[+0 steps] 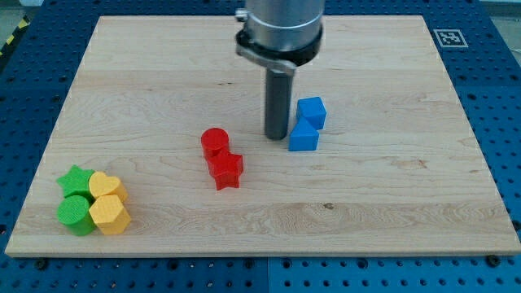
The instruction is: Push the red star slightly down and a bit left
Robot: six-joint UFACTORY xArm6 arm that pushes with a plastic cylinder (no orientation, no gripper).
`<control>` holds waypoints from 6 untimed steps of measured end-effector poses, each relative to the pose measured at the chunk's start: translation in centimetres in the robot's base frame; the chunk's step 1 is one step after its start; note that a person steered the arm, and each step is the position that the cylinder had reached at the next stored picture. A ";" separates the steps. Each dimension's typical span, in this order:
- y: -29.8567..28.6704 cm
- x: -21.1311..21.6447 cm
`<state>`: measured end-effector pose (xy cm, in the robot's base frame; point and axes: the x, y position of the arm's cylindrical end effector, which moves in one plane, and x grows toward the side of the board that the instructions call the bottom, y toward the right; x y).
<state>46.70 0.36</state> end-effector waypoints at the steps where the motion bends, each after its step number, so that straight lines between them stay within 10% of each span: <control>1: -2.5 1.8; 6: -3.2 9.9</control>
